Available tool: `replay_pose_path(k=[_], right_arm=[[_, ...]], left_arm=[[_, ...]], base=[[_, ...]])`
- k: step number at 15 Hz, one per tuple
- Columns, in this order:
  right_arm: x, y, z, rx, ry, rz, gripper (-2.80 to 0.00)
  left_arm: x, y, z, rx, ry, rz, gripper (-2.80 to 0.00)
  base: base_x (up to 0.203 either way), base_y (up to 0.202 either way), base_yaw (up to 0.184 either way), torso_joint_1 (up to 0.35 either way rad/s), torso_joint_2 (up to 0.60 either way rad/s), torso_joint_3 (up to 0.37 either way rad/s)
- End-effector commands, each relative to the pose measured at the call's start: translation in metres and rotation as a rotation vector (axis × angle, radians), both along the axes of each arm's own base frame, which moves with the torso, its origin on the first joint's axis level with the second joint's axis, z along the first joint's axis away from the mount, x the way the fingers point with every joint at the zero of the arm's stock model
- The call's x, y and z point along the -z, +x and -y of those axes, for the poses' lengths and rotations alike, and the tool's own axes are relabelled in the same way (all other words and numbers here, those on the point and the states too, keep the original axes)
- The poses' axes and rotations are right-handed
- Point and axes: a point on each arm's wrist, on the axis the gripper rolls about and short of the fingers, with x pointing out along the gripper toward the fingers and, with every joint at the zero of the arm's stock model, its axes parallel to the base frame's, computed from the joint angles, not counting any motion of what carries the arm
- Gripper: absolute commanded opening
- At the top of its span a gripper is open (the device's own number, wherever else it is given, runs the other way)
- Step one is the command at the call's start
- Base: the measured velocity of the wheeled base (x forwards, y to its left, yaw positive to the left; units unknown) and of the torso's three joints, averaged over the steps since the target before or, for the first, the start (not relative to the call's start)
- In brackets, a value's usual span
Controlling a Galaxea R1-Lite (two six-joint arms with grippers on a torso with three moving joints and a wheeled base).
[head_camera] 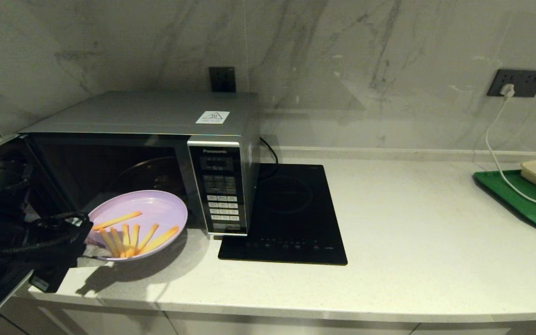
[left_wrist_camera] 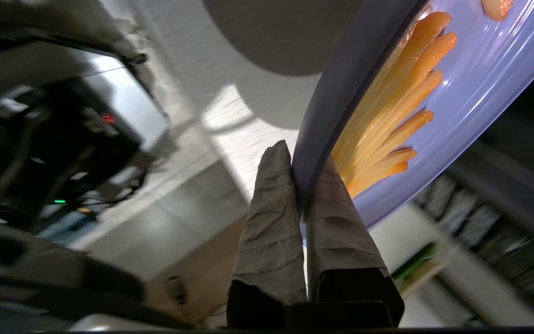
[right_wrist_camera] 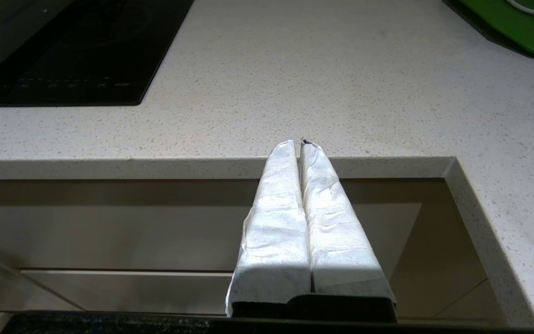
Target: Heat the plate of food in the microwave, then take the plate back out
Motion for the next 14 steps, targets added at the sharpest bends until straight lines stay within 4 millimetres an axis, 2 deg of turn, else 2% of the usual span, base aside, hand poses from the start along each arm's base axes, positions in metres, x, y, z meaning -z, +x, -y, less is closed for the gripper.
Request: replay_pose_path(k=[1,4,6,10,14], right_arm=[[0.0,0.0,0.0,0.0,0.001,-0.002,-2.8],[0.0,0.0,0.0,0.0,0.001,-0.002,-2.8],[0.0,0.0,0.0,0.0,0.001,0.0,-2.8],[0.0,0.0,0.0,0.0,0.001,-0.002,-2.8],[0.0,0.0,0.0,0.001,0.001,-0.002,-2.8]], left_arm=[[-0.003,-0.029,0.005,0.088,0.054,0.036,-2.8],[0.009,-0.053,0.012,0.228,0.097,-0.017,-2.8],[0.007,-0.063,0.016,0.327,0.103,0.021,-2.8],[0.009,-0.067,0.036,0.59,0.174,0.049,-2.8],[0.014,-0.065,0.068,0.777,0.303,0.032,-2.8]], base=[[0.0,0.0,0.0,0.0,0.0,0.0],[0.0,0.0,0.0,0.0,0.0,0.0],[0.0,0.0,0.0,0.0,0.0,0.0],[0.0,0.0,0.0,0.0,0.0,0.0],[0.0,0.0,0.0,0.0,0.0,0.0]])
